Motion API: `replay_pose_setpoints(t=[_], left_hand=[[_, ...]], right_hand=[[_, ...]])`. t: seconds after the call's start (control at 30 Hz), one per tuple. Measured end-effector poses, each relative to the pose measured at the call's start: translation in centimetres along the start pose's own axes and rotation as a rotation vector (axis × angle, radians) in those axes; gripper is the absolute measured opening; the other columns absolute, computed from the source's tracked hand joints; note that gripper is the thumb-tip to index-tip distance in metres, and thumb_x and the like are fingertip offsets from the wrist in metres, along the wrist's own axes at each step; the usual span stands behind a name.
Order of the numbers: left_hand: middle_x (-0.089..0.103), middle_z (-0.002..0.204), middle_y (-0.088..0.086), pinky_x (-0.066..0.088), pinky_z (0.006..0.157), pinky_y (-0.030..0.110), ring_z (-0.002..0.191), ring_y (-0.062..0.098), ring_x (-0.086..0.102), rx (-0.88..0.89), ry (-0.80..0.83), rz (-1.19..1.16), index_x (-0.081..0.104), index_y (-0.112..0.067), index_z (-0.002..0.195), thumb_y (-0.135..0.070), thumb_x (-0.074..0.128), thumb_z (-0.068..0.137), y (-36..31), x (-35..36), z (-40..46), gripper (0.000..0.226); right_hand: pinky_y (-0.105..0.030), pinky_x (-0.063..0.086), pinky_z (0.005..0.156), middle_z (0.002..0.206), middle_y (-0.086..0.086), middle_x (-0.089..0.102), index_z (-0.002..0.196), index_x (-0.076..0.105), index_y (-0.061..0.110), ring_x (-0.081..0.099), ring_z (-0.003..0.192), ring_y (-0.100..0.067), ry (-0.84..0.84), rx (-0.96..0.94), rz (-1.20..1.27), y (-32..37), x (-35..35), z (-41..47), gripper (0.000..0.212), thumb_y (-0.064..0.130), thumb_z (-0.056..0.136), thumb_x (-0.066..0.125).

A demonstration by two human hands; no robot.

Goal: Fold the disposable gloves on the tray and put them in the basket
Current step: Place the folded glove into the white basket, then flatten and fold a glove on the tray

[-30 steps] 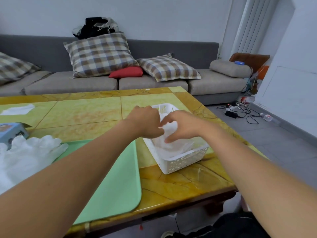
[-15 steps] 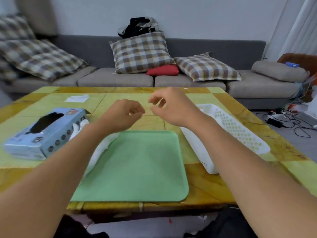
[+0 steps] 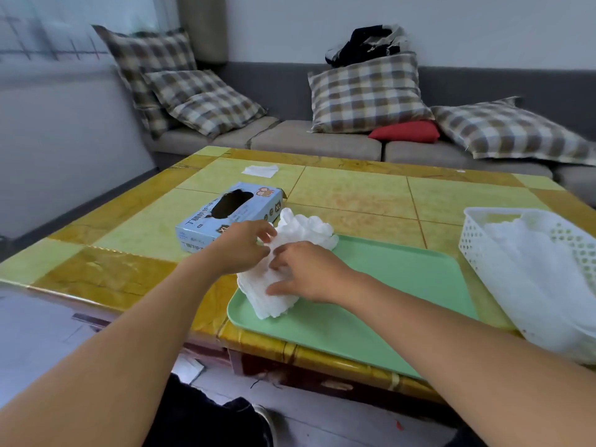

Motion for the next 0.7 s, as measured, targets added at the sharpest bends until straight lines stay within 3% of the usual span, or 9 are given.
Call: replay_pose_setpoints(t=[0.13,0.27,0.33,0.4,0.5,0.6,0.7], left_hand=[[0.061,0.122,0.004,0.043,0.082,0.033,0.108,0.023,0.057,0.006,0.022,-0.023,0.048,-0.02,0.134,-0.015,0.048,0.1,-0.1,0.6,-0.1,0.034],[0.05,0.141,0.014,0.039,0.09,0.037,0.129,0.032,0.046,-0.008,-0.008,-0.033,0.047,-0.02,0.133,-0.018,0.042,0.101,-0.5,0.3,0.1,0.032],[0.052,0.134,0.01,0.042,0.086,0.036,0.123,0.029,0.049,-0.026,0.013,-0.024,0.051,-0.022,0.124,-0.015,0.047,0.098,-0.6,0.1,0.1,0.027],[0.058,0.116,0.003,0.045,0.076,0.032,0.106,0.024,0.055,-0.042,0.04,0.008,0.055,-0.023,0.114,-0.015,0.057,0.094,-0.4,-0.2,0.0,0.021],[0.06,0.103,-0.004,0.041,0.066,0.022,0.095,0.017,0.056,-0.032,0.111,0.026,0.06,-0.024,0.107,-0.013,0.06,0.092,-0.3,-0.4,-0.4,0.018],[0.061,0.109,-0.009,0.044,0.071,0.019,0.104,0.013,0.056,-0.024,0.189,-0.011,0.062,-0.025,0.111,0.001,0.05,0.089,-0.1,-0.3,-1.1,0.036],[0.057,0.115,-0.007,0.052,0.089,0.033,0.114,0.017,0.054,-0.05,0.263,-0.078,0.055,-0.024,0.122,0.01,0.048,0.085,0.2,0.0,-1.7,0.051]], right_hand=[[-0.041,0.053,0.089,0.102,0.0,0.077,0.097,0.08,0.014,0.068,0.097,-0.02,-0.041,-0.038,0.107,-0.3,-0.5,-0.3,0.012,0.021,0.089,0.073],[-0.033,0.048,0.1,0.112,0.006,0.075,0.095,0.08,0.014,0.065,0.106,-0.008,-0.002,-0.072,0.156,-1.8,-1.2,-2.1,0.01,0.02,0.087,0.078],[-0.032,0.048,0.1,0.111,0.012,0.074,0.097,0.08,0.02,0.064,0.106,-0.004,-0.011,-0.059,0.184,-2.5,-1.4,-2.8,0.016,0.029,0.083,0.083],[-0.03,0.049,0.098,0.113,0.016,0.07,0.106,0.077,0.025,0.061,0.106,-0.002,-0.044,-0.074,0.194,-2.2,-1.4,-3.4,0.036,0.041,0.075,0.087],[-0.028,0.045,0.095,0.121,0.011,0.06,0.122,0.072,0.028,0.051,0.112,-0.006,-0.027,-0.103,0.043,-0.9,-0.2,-3.3,0.053,0.047,0.075,0.085],[-0.037,0.05,0.087,0.113,0.005,0.064,0.111,0.078,0.022,0.06,0.104,-0.016,-0.052,-0.123,0.008,-0.2,0.1,-2.4,0.026,0.03,0.087,0.077],[-0.036,0.053,0.087,0.104,0.005,0.071,0.101,0.081,0.016,0.066,0.094,-0.013,-0.029,-0.132,0.111,-1.0,-0.9,-2.2,0.013,0.02,0.089,0.077]])
Point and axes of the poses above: each hand's wrist, its own z-axis towards the middle knuckle, its own x-axis out of the palm, y = z × x, the point moved 6 cm from there along z, towards the middle knuckle
